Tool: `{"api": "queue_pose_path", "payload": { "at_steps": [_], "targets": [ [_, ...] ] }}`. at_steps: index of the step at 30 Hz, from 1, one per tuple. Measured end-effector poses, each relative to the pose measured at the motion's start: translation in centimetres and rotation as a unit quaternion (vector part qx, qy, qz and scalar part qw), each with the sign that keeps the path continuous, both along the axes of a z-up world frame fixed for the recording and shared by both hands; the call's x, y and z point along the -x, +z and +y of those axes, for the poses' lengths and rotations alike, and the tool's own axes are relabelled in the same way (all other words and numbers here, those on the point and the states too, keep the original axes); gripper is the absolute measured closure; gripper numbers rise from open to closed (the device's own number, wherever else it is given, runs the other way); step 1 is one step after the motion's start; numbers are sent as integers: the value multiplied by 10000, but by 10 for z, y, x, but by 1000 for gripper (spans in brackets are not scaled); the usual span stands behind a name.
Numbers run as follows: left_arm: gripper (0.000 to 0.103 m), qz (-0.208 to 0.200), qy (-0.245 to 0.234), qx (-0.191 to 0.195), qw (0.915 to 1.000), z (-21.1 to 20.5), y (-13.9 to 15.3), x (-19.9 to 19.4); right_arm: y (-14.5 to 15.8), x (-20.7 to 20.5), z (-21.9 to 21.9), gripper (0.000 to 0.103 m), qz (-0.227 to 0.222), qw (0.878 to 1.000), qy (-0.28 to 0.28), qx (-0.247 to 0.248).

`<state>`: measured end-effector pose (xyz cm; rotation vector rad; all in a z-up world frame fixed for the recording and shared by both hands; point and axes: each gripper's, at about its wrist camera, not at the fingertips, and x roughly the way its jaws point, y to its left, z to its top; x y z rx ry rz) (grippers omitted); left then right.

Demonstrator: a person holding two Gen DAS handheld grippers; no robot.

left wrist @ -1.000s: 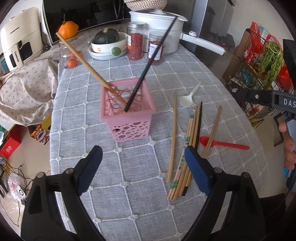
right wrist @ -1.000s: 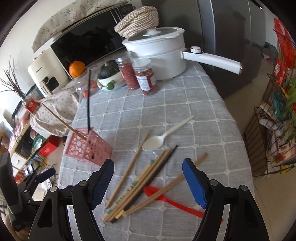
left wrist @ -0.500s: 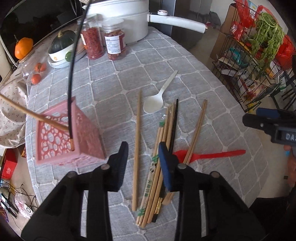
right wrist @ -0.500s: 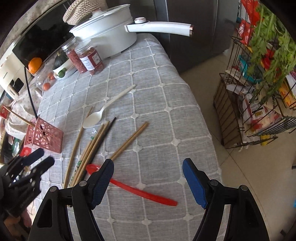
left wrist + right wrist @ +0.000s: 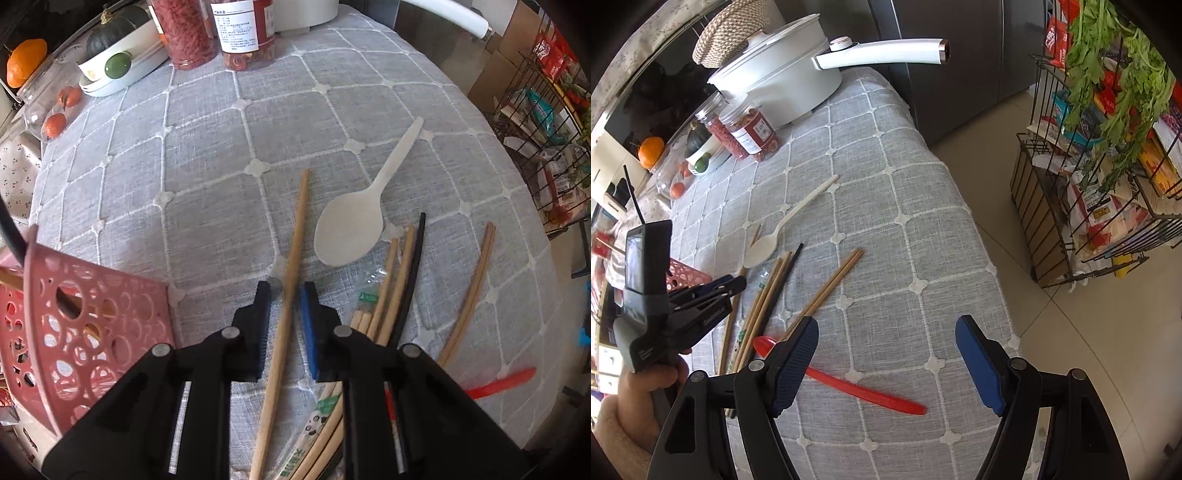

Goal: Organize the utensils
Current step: 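Reach the left gripper to the chopstick pile and grasp a wooden chopstick, then lift the wooden chopstick with the left gripper while the right gripper grasps another wooden chopstick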

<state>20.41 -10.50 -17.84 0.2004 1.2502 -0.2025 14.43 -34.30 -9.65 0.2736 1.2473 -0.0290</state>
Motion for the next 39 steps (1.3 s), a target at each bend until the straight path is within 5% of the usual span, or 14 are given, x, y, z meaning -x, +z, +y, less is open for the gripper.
{"api": "queue_pose_path", "payload": {
  "at_steps": [8,25,39],
  "targets": [
    [95,-38,-197,-48,9998,-7,6,8,-7,-3,7,25,102,9999,88,95],
    [96,-1296,-410,908,9866,69,122,108,-32,-21,44,25,424,9991,59,10],
    [96,-1548,-371,1322,9783,101,133,126,-72,-50,67,29,735,9969,-212,168]
  ]
}}
